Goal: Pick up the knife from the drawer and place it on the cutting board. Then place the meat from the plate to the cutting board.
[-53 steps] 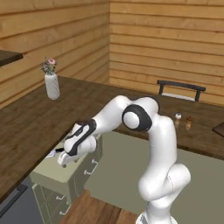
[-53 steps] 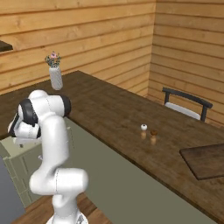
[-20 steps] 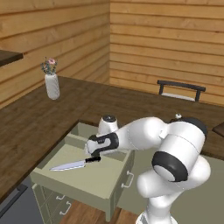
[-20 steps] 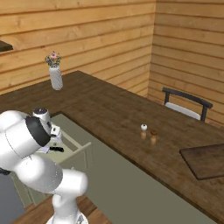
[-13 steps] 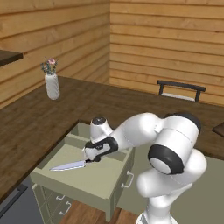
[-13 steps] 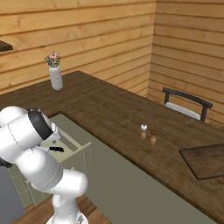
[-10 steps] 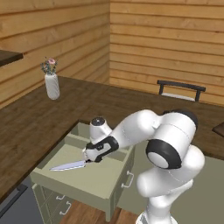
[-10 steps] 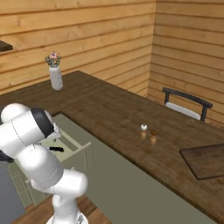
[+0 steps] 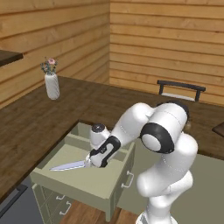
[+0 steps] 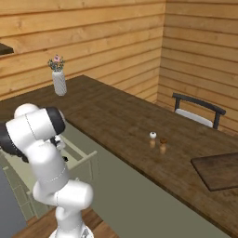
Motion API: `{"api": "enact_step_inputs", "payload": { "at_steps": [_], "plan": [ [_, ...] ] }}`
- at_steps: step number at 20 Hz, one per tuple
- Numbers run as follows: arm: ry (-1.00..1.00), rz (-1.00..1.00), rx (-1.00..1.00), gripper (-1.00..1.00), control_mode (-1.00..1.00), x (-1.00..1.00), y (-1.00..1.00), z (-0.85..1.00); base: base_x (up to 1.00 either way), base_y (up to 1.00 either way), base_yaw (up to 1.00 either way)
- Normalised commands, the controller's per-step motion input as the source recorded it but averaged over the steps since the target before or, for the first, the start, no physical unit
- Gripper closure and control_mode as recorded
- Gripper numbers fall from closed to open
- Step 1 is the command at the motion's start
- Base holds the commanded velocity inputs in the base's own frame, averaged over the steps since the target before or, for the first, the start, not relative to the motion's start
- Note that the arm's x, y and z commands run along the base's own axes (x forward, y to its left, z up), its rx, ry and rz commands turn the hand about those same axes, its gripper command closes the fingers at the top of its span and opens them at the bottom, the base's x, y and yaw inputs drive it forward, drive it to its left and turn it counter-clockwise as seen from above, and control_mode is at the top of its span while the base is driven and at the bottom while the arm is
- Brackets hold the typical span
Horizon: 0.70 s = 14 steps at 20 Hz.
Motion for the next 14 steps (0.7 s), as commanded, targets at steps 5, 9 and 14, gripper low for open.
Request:
{"api": "enact_step_inputs", "payload": {
  "at_steps": [5, 9, 14],
  "plan": [
    [0.0, 0.09, -0.11, -1.0, -1.0, 0.14, 0.27, -0.15, 0.0, 0.0, 0.0],
    [0.0, 0.06, -0.14, -1.0, -1.0, 0.16, 0.49, -0.2, 0.0, 0.0, 0.0],
    [0.0, 0.06, -0.13, -1.0, -1.0, 0.29, 0.3, -0.16, 0.0, 0.0, 0.0]
  ]
}}
